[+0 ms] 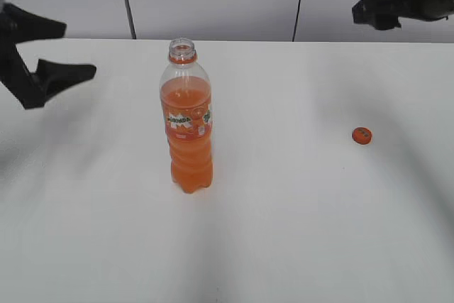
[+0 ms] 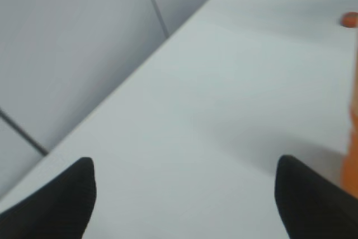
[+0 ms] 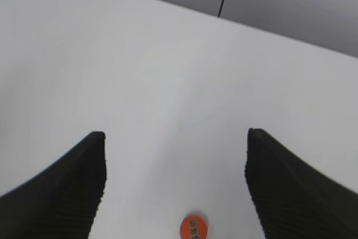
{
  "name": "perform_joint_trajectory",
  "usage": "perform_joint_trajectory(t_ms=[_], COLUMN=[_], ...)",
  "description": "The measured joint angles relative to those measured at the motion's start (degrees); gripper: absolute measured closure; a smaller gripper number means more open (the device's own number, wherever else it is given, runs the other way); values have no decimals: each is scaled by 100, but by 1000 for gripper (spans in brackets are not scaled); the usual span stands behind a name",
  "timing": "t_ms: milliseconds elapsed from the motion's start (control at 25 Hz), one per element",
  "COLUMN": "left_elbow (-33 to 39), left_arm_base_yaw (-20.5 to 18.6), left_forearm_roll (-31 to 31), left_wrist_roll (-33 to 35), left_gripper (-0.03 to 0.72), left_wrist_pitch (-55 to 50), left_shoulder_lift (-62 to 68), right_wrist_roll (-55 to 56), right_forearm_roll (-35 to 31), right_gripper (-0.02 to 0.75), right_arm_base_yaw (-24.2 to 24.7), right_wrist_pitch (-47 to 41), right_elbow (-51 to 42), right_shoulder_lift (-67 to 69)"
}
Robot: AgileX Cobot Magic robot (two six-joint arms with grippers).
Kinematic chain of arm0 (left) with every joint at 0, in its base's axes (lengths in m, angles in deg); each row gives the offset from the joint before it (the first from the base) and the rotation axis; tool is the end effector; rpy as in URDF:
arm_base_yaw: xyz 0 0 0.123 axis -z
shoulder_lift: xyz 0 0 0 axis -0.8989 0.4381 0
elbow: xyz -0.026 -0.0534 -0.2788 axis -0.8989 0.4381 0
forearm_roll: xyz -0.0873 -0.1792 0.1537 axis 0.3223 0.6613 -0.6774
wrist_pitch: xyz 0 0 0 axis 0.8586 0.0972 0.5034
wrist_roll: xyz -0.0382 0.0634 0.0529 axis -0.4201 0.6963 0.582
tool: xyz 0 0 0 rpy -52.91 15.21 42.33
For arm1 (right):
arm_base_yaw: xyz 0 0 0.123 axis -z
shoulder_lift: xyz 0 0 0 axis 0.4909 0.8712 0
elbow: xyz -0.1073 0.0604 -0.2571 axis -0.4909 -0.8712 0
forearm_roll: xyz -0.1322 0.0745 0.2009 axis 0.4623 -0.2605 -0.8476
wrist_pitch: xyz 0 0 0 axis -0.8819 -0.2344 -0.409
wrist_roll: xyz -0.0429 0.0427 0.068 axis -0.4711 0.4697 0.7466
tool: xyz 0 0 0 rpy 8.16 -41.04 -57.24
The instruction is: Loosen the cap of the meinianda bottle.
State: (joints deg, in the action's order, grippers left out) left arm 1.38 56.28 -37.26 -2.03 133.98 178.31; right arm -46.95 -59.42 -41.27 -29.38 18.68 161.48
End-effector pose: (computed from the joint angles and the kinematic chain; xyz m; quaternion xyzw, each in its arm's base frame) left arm 0.3102 -0.0251 0.2180 0.4147 0.7127 -0.1346 0.5495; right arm 0.3421 0.0759 0.2833 -0.1761 0.8757 0.0281 0.4488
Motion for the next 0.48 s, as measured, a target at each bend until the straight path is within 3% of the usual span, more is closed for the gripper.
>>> perform_joint_trajectory(t_ms=[240, 480], left_elbow=[-416, -829], left_arm_base_yaw=[0, 0], left_forearm_roll=[1208, 2350], left_wrist_roll=[0, 0], left_gripper=[99, 101], left_wrist_pitch=[-1367, -3710], left_shoulder_lift=[-735, -937], right_wrist_roll=[-11, 24], right_forearm_roll=[533, 857], right_gripper=[156, 156], right_arm_base_yaw=[0, 0], right_wrist_pitch=[199, 225], right_elbow=[0, 0], right_shoulder_lift=[-397, -755])
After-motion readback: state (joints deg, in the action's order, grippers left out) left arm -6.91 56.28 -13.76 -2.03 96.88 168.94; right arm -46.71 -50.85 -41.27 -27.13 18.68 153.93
